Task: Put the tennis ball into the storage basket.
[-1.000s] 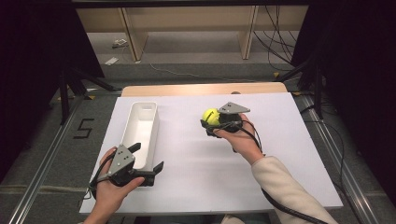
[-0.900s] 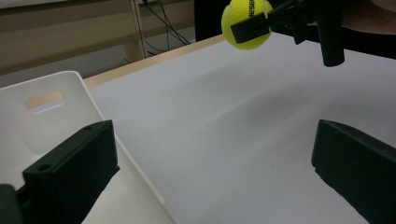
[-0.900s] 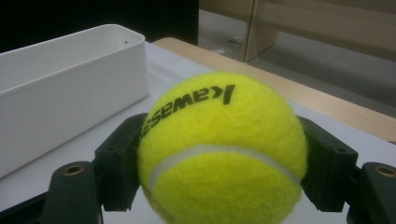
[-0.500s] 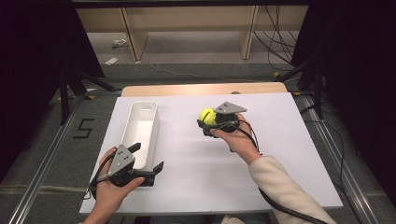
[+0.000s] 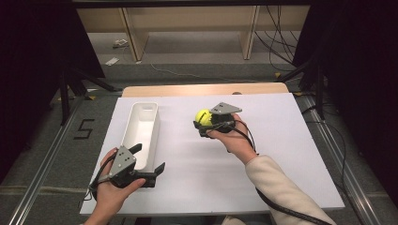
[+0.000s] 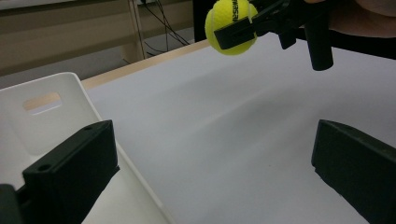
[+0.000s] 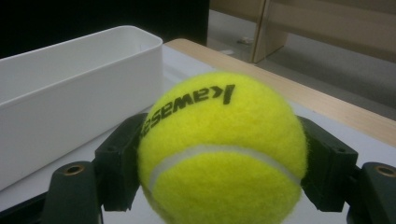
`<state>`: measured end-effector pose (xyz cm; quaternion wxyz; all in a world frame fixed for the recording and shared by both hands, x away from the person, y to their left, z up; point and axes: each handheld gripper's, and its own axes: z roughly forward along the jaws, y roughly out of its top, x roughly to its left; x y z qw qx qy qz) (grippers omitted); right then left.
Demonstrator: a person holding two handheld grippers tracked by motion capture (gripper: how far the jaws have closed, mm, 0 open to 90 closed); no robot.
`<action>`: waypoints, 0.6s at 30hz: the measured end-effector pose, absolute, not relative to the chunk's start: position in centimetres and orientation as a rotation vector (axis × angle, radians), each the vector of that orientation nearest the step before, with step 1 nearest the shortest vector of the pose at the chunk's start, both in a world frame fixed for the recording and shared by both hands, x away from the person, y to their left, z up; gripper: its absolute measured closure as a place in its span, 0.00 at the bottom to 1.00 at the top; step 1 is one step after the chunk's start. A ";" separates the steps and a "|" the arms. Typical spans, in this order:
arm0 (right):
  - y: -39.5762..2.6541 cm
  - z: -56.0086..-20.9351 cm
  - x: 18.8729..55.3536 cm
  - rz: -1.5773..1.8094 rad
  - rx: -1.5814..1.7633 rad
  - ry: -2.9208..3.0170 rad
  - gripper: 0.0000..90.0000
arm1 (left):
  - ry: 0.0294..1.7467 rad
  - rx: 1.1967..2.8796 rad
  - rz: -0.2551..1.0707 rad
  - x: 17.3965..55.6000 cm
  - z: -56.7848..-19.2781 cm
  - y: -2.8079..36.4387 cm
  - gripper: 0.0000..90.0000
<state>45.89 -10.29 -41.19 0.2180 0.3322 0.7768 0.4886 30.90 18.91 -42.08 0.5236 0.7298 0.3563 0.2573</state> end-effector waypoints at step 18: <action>-8.6 -40.8 46.1 1.361 0.881 2.171 0.30 | 0.854 1.744 0.614 30.9 -42.1 18.9 0.00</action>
